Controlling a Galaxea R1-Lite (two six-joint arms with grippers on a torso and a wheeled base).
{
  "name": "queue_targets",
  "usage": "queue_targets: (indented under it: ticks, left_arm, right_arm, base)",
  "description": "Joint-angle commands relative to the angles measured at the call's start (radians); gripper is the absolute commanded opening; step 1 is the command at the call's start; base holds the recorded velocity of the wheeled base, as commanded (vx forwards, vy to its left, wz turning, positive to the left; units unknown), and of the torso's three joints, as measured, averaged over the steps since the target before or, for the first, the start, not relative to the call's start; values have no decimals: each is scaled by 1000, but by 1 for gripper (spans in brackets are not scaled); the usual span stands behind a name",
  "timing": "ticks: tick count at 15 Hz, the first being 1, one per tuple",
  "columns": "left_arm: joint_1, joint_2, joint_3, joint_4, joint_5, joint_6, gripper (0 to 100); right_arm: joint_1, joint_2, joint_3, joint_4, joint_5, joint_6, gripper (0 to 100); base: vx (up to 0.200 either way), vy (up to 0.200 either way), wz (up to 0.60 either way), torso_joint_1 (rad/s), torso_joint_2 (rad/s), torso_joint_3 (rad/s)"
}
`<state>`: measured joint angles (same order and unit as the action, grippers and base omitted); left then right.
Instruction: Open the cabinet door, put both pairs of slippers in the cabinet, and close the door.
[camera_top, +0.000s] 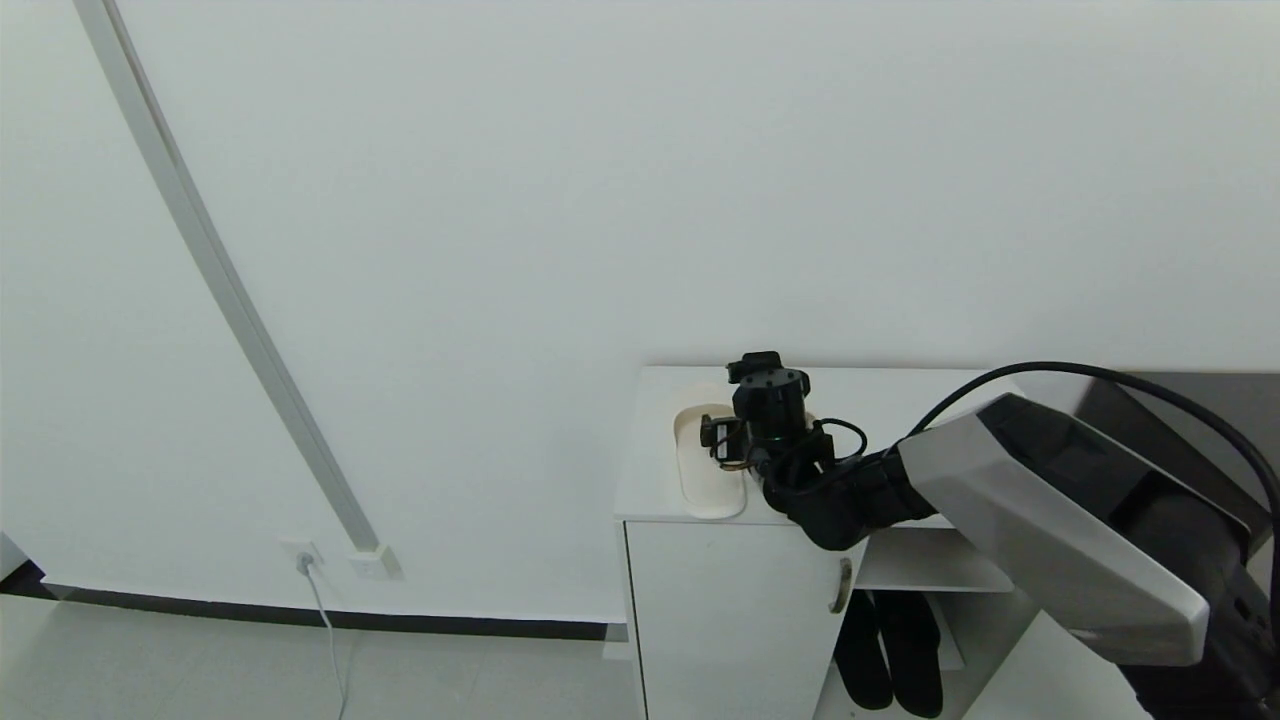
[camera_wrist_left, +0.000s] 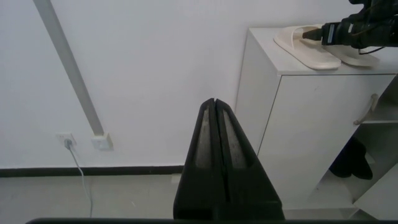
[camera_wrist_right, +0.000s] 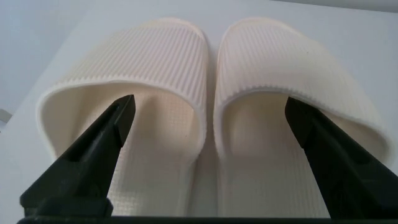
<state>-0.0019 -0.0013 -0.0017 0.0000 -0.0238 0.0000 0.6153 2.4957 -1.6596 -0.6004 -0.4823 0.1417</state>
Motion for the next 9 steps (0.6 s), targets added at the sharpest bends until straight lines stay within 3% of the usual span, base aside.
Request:
queue_targets:
  ticks: [1, 4, 5, 9]
  left_arm:
    - [0, 1, 0, 0, 2, -2, 0]
    - [0, 1, 0, 0, 2, -2, 0]
    - [0, 1, 0, 0, 2, -2, 0]
    - [0, 1, 0, 0, 2, -2, 0]
  right_arm:
    - [-3, 17, -29, 5, -1, -2, 100]
    - [-9, 37, -72, 27, -1, -13, 100]
    - [-9, 37, -71, 28, -1, -13, 0]
    - [-8, 37, -69, 24, -1, -13, 0]
  base:
    - [0, 0, 0, 0, 0, 0]
    - [0, 0, 0, 0, 0, 0]
    - [0, 0, 0, 0, 0, 0]
    - [0, 0, 0, 0, 0, 0]
